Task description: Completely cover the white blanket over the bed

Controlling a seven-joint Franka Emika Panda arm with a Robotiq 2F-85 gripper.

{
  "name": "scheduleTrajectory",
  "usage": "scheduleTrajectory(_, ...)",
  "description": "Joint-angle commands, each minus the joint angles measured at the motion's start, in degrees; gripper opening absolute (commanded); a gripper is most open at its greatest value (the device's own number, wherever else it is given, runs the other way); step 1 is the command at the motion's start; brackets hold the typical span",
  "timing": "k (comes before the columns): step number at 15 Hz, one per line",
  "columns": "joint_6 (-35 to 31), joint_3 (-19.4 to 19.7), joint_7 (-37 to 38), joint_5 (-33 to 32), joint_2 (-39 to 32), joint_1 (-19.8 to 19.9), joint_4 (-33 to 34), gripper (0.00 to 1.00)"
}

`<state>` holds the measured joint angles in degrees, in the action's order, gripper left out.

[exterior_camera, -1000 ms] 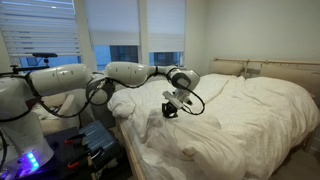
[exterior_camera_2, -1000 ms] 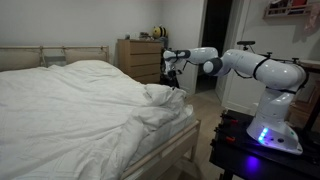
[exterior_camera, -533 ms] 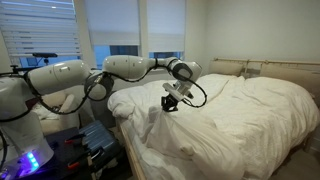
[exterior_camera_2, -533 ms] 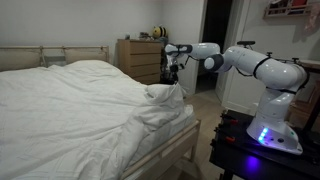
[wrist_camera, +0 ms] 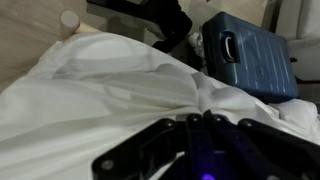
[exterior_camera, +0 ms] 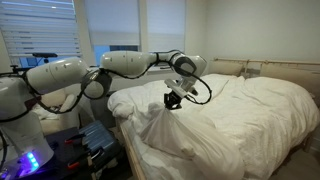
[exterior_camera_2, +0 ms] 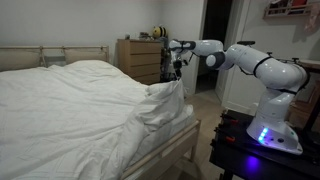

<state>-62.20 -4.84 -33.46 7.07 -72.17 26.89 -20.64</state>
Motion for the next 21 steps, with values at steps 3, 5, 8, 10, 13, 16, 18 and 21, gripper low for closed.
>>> scheduleTrajectory(3,1.60,0.24,0.10,0.28,2.94,1.31,0.01,0.01)
scheduleTrajectory(5,1.15,0.38,0.17,0.13,3.60,1.42,0.05,0.01)
scheduleTrajectory(8,1.46,0.46,0.21,-0.04,4.43,1.14,0.13,0.01)
scheduleTrajectory(10,2.27,0.54,1.01,-0.03,4.87,0.96,0.14,0.17)
scheduleTrajectory(13,3.06,0.49,2.70,0.40,5.43,1.26,-0.06,0.45)
scheduleTrajectory(16,0.34,0.77,5.19,0.28,5.09,1.60,0.15,0.67)
scheduleTrajectory(18,-5.92,1.40,5.14,-0.56,4.48,1.22,0.12,0.82)
scheduleTrajectory(21,-17.61,1.55,2.91,-0.99,2.64,0.39,-0.18,1.00)
